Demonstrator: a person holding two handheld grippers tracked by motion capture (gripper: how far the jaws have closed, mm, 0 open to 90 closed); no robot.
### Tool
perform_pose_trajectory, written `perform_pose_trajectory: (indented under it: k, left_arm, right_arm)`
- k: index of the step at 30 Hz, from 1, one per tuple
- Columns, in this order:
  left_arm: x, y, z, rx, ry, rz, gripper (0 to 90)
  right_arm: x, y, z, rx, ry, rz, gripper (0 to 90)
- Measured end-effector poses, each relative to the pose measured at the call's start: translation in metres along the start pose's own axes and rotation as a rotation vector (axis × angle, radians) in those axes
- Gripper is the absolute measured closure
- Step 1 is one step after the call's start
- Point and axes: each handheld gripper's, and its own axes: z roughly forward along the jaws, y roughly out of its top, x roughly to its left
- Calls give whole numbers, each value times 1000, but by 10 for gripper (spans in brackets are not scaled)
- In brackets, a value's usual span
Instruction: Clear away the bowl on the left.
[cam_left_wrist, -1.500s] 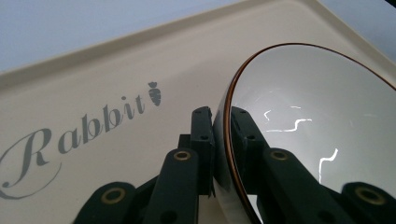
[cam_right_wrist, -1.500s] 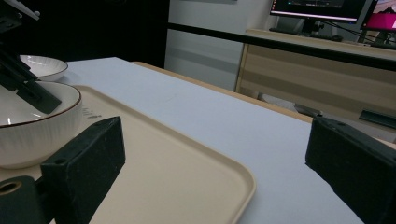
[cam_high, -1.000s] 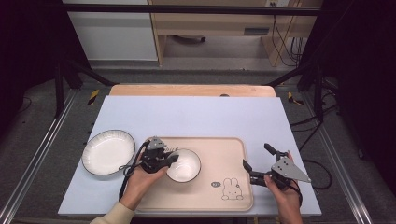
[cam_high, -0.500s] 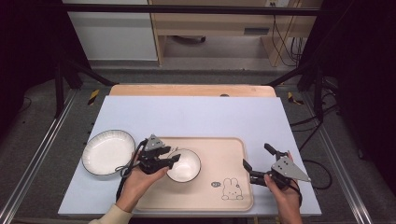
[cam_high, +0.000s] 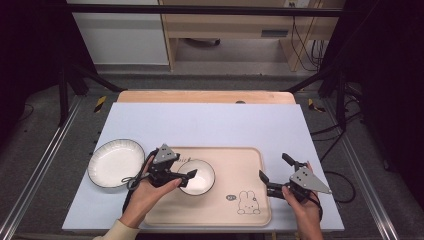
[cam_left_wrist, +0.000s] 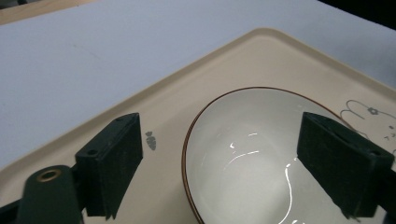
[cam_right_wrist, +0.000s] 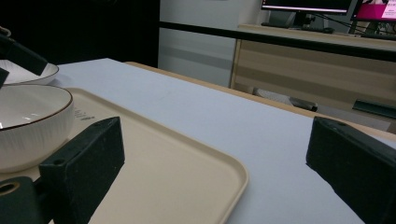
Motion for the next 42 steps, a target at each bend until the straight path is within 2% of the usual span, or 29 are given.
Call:
perform_pose_trajectory:
  k: [4,8,11,12,18,21,23,24,25,26,31,36,39,42]
  left_arm:
    - [2,2,-9,-47,-15,5,125]
    - [8,1,-22,-84,-28,27,118]
    - [12,2,-31,-110,-48,15,101]
    - [13,2,-34,-118,-50,23,96]
    - [21,-5,-51,-146,-28,48,74]
    - [31,-12,-59,-179,-20,29,74]
    - [39,-17,-64,-191,5,20,73]
    - [44,-21,-67,-198,19,20,73]
    - [47,-23,-68,-213,13,28,73]
    - [51,-27,-72,-207,30,19,72]
    - [63,-40,-82,-222,54,13,71]
    - [71,-52,-92,-220,77,21,70]
    - [75,-56,-99,-242,79,18,71]
    - [81,-62,-107,-287,80,2,70]
  right_arm:
    - [0,0,0,-1,-1,-1,44]
    - [-1,0,-1,-2,-5,1,44]
    - [-2,0,-1,-3,-5,0,44]
    - [-1,0,-1,1,-6,1,45]
    - [-2,1,-2,-8,-8,6,44]
    - [-2,1,-2,-10,-9,7,44]
    - [-2,1,-2,-10,-9,7,44]
    - [-2,1,-2,-10,-9,7,44]
    - [-3,1,-3,-11,-9,5,44]
    - [-3,1,-3,-12,-10,5,44]
    - [-2,1,-3,-11,-9,5,44]
    - [-3,1,-3,-10,-8,5,44]
    - [-3,1,-3,-14,-10,8,44]
    - [-3,1,-3,-15,-11,8,44]
